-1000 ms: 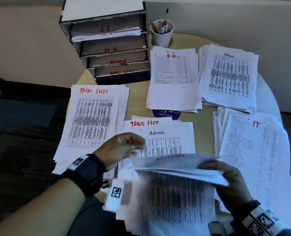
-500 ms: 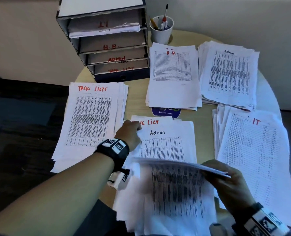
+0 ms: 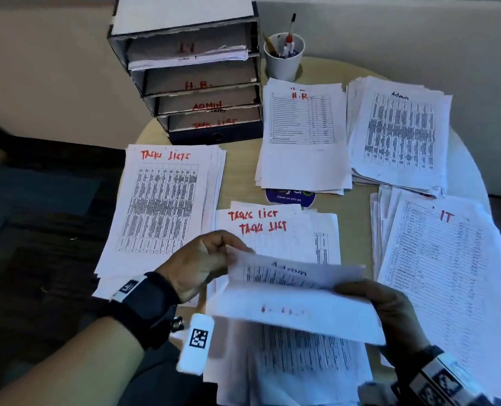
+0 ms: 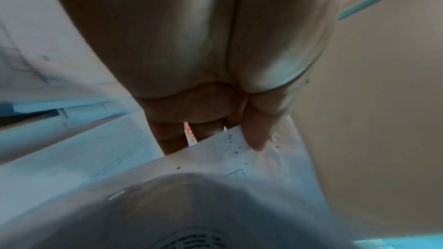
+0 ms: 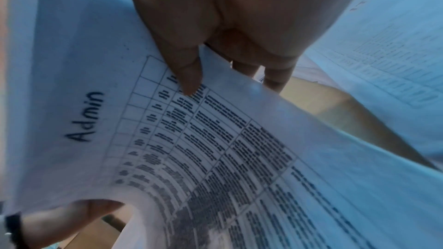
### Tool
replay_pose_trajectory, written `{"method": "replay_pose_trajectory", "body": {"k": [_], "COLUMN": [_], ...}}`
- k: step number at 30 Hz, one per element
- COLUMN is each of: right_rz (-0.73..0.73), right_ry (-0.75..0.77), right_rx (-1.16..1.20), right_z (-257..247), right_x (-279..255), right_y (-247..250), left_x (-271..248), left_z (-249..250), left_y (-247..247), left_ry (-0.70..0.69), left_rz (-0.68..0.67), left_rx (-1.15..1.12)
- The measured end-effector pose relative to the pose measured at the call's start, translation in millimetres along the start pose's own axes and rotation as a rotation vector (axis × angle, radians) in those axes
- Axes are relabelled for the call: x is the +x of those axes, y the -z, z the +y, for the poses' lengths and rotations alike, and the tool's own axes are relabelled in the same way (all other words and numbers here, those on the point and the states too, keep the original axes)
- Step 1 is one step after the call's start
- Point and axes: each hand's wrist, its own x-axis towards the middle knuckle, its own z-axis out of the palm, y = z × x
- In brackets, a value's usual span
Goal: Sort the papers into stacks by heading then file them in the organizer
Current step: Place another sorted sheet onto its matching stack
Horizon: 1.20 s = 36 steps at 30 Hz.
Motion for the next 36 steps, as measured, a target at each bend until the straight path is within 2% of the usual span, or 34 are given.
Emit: {"method": "replay_pose_trajectory", "body": {"k": [2, 3, 5, 6, 8, 10, 11, 12, 13, 14, 16, 18, 19, 21, 23, 25, 26, 28, 29, 31, 32, 33, 34, 35, 36], "right_rz": [0.069, 0.154, 0.286, 0.305, 0.298, 0.308, 0.346, 0.406, 0.465, 0.481, 0.33, 0.089, -0.006, -0.121, -0.142, -0.143, -0.157, -0.118, -0.077, 0.024, 0.045, 0.061, 0.079, 0.089, 0.085], "right_ry": [0.121, 0.116, 0.038, -0.017, -0.086, -0.105, -0.091, -0.038, 0.093, 0.295, 0.689, 0.865, 0.845, 0.675, 0.472, 0.344, 0.326, 0.32, 0.282, 0.194, 0.166, 0.151, 0.153, 0.148, 0.147], "right_rx": [-0.245, -0.295, -0.231, -0.137, -0.001, 0.04, -0.009, -0.148, -0.355, -0.572, -0.918, -1.184, -1.323, -1.522, -1.605, -1.545, -1.459, -1.223, -1.129, -0.937, -0.843, -0.757, -0.671, -0.596, -0.512], "right_z": [3.8, 6.3, 4.1, 0.7, -8.8, -22.2, -29.0, -36.5, -45.6, -56.3, -80.9, -107.5, -118.6, -133.8, -147.3, -148.0, -145.1, -139.3, -139.9, -141.9, -142.4, -142.6, -141.2, -140.2, -138.4], "right_x": [2.9, 6.8, 16.2, 20.8, 28.2, 33.4, 35.2, 37.0, 37.5, 35.4, 29.6, 25.4, 24.5, 27.0, 36.8, 49.7, 54.8, 62.2, 63.1, 61.2, 60.6, 59.5, 58.7, 56.0, 53.5], "right_y": [-1.5, -2.7, -6.5, -9.0, -15.5, -23.3, -26.0, -27.1, -28.6, -30.4, -38.1, -55.6, -65.0, -76.1, -74.4, -61.6, -52.6, -31.3, -22.3, -5.5, 1.5, 3.9, 3.8, 0.1, -6.3], "left_x": [9.4, 12.4, 13.4, 12.9, 11.7, 16.1, 18.2, 20.3, 20.7, 20.3, 15.4, 7.9, 5.6, 2.6, 1.3, 0.9, 1.7, 2.7, 3.6, 3.2, 2.4, 0.2, -2.5, -1.5, -3.3], "left_z": [-4.6, -8.9, -18.9, -26.1, -37.8, -39.9, -36.8, -30.2, -21.5, -10.7, 15.0, 40.3, 50.2, 65.0, 78.2, 89.3, 93.8, 96.6, 93.9, 81.0, 71.5, 63.6, 56.7, 47.3, 47.0], "left_y": [2.7, 2.0, -6.3, -12.4, -26.1, -37.1, -41.3, -46.6, -51.3, -55.9, -69.0, -84.3, -91.4, -101.4, -104.0, -96.7, -88.5, -56.1, -36.2, -0.6, 9.0, 10.7, 5.4, 0.3, -9.7], "left_ry": [0.048, 0.095, 0.183, 0.193, 0.15, 0.103, 0.081, 0.043, 0.012, -0.027, -0.216, -0.51, -0.62, -0.745, -0.756, -0.745, -0.716, -0.617, -0.582, -0.514, -0.424, -0.283, -0.137, -0.044, -0.002], "left_rz": [0.057, 0.049, -0.012, -0.059, -0.085, 0.034, 0.124, 0.194, 0.245, 0.275, 0.256, 0.178, 0.12, 0.052, 0.037, 0.103, 0.163, 0.389, 0.554, 0.799, 0.814, 0.724, 0.575, 0.426, 0.341], "left_rx": [-0.188, -0.242, -0.296, -0.241, 0.121, 0.454, 0.539, 0.603, 0.686, 0.805, 1.138, 1.377, 1.476, 1.574, 1.61, 1.574, 1.537, 1.475, 1.415, 1.201, 1.008, 0.767, 0.522, 0.295, 0.158]}}
